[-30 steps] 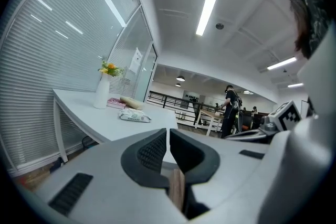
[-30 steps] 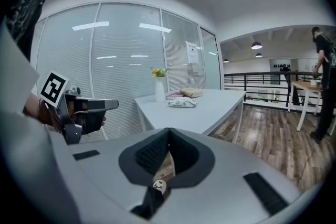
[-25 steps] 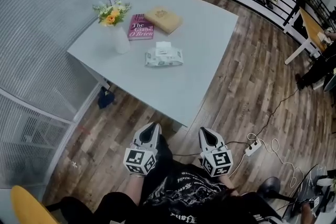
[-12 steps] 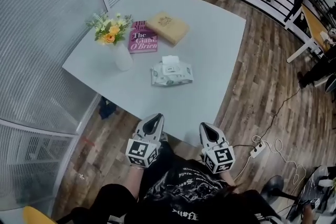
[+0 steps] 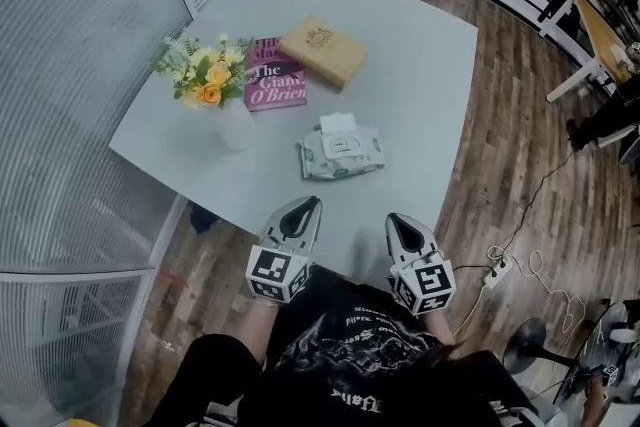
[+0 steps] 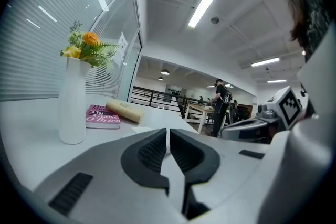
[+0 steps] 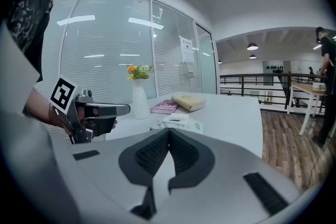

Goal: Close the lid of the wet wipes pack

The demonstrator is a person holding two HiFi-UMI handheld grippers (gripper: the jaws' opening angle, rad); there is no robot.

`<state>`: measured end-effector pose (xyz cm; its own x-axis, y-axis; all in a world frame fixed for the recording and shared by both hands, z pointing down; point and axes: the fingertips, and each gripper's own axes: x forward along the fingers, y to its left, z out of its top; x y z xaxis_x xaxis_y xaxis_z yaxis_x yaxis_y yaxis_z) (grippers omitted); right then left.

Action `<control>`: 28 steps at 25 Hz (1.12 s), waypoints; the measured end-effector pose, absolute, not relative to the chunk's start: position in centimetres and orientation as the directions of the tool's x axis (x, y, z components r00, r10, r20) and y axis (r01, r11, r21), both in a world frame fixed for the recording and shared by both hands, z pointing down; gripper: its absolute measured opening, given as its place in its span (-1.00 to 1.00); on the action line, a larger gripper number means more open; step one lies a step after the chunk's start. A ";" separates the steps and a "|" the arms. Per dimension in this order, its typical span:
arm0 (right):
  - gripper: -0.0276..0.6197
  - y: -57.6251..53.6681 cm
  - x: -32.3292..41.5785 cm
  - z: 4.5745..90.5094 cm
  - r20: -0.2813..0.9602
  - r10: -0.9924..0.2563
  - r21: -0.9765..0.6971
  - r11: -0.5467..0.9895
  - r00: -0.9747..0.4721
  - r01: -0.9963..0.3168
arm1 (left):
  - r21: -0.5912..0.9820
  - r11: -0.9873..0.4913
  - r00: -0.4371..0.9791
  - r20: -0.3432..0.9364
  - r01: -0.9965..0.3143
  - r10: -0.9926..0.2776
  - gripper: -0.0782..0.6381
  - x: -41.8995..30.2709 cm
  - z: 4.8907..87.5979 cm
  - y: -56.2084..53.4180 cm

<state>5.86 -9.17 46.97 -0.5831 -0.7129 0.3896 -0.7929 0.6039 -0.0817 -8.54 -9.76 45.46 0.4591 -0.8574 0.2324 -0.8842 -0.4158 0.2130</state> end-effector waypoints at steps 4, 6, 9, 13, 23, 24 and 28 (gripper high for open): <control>-0.92 -11.1 4.8 47.1 0.390 -0.706 -0.101 0.605 -0.591 -0.789 | 0.204 -0.430 0.472 0.244 -0.879 -0.847 -0.72 -9.1 45.7 -11.9; -0.92 -11.5 4.3 46.7 0.391 -0.691 -0.100 0.624 -0.607 -0.775 | 0.195 -0.450 0.488 0.254 -0.871 -0.835 -0.72 -8.8 45.7 -12.3; -0.92 -12.6 4.2 45.8 0.390 -0.676 -0.084 0.650 -0.625 -0.755 | 0.188 -0.468 0.503 0.253 -0.863 -0.826 -0.72 -8.0 45.4 -12.8; -0.92 -14.5 3.7 44.5 0.363 -0.676 -0.075 0.665 -0.642 -0.743 | 0.191 -0.456 0.493 0.251 -0.869 -0.833 -0.72 -7.9 45.0 -13.4; -0.92 -18.8 0.8 42.7 0.375 -0.500 -0.154 0.797 -0.781 -0.584 | 0.166 -0.367 0.398 0.244 -0.915 -0.884 -0.72 -8.8 43.8 -16.3; -0.92 -19.5 0.6 42.4 0.378 -0.485 -0.157 0.806 -0.789 -0.571 | 0.164 -0.359 0.390 0.247 -0.919 -0.887 -0.72 -9.0 43.7 -16.7; -0.92 -22.3 -0.3 41.9 0.421 -0.447 -0.118 0.835 -0.789 -0.537 | 0.154 -0.347 0.377 0.268 -0.925 -0.887 -0.72 -9.2 43.9 -18.1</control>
